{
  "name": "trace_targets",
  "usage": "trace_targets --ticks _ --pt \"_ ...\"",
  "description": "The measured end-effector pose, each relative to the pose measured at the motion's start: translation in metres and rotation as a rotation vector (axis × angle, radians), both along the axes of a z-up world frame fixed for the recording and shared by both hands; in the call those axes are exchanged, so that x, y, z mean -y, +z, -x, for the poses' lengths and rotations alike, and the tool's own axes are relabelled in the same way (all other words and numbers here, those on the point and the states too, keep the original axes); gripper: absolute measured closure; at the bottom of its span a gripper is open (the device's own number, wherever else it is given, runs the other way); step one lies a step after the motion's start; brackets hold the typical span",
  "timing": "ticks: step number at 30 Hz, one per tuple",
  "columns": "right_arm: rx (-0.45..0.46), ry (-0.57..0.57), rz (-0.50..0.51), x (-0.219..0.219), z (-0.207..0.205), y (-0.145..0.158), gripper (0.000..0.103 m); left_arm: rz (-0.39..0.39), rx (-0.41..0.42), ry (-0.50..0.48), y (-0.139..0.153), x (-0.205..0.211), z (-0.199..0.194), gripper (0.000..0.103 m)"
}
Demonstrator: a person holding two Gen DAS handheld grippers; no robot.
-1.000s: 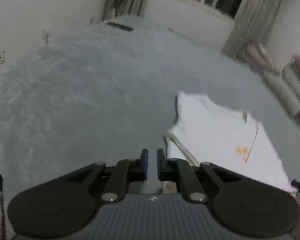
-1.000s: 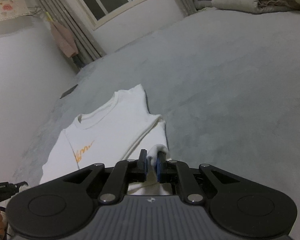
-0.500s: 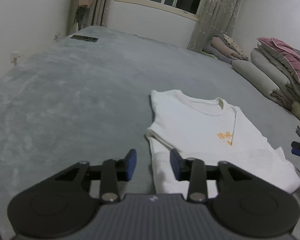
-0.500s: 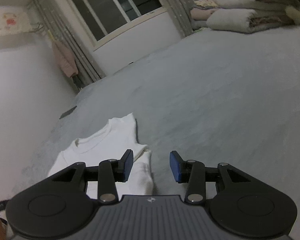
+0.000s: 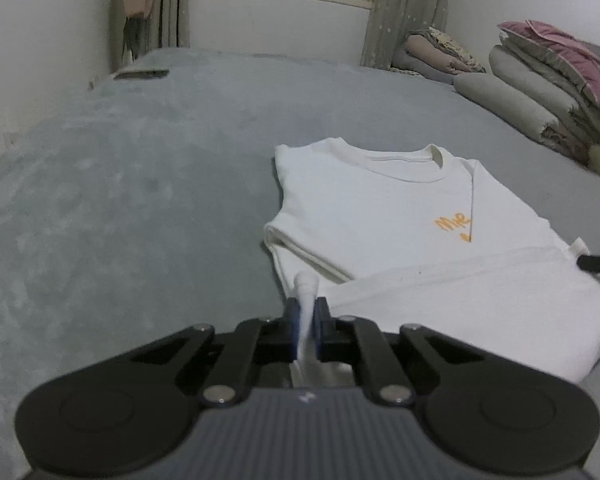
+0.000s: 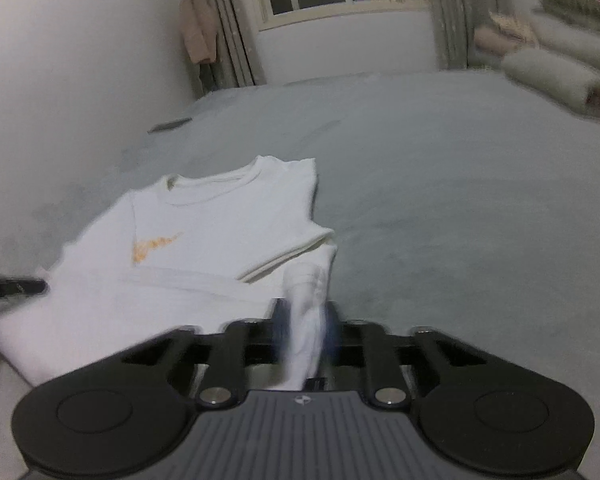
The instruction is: Fold clothes
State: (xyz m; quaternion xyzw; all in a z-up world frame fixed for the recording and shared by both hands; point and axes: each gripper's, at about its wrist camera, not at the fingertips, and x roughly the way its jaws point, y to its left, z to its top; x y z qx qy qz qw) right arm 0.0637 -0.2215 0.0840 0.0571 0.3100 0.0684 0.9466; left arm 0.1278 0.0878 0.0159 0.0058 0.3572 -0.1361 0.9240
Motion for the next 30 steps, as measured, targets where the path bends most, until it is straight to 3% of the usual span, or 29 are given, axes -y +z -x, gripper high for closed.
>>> trace_targets --ticks 1,6,8,9,12,17,24,26,27,30 --pt "0.012 -0.005 0.009 -0.001 0.002 0.002 0.095 -0.014 0.011 0.006 0.002 0.002 0.002 0.098" --pt "0.075 -0.022 0.041 -0.007 0.008 0.010 0.096 -0.096 0.089 0.028 0.015 0.011 0.014 0.098" --pt "0.057 -0.024 0.046 -0.007 0.005 0.007 0.095 -0.114 0.106 0.021 0.017 0.013 0.016 0.098" --pt "0.043 -0.028 0.048 -0.006 0.004 0.005 0.094 -0.115 0.104 0.019 0.015 0.013 0.016 0.098" --pt "0.015 -0.046 0.029 0.000 0.001 -0.003 0.078 -0.081 0.068 0.025 0.009 0.008 0.008 0.098" --pt "0.006 -0.052 -0.038 0.011 -0.003 -0.007 0.078 -0.032 0.054 0.035 0.006 0.000 0.005 0.098" --pt "0.000 -0.072 -0.173 0.029 -0.006 -0.008 0.078 -0.029 0.058 0.050 0.005 0.001 0.005 0.098" --pt "0.006 -0.068 -0.106 0.020 -0.006 -0.007 0.087 -0.036 0.075 0.059 0.008 0.003 0.008 0.098" --pt "0.014 -0.065 -0.059 0.014 -0.005 -0.004 0.097 -0.043 0.089 0.064 0.011 0.004 0.010 0.098" --pt "0.060 -0.060 0.073 -0.005 -0.001 0.007 0.097 -0.061 0.133 0.076 0.019 0.008 0.016 0.098"
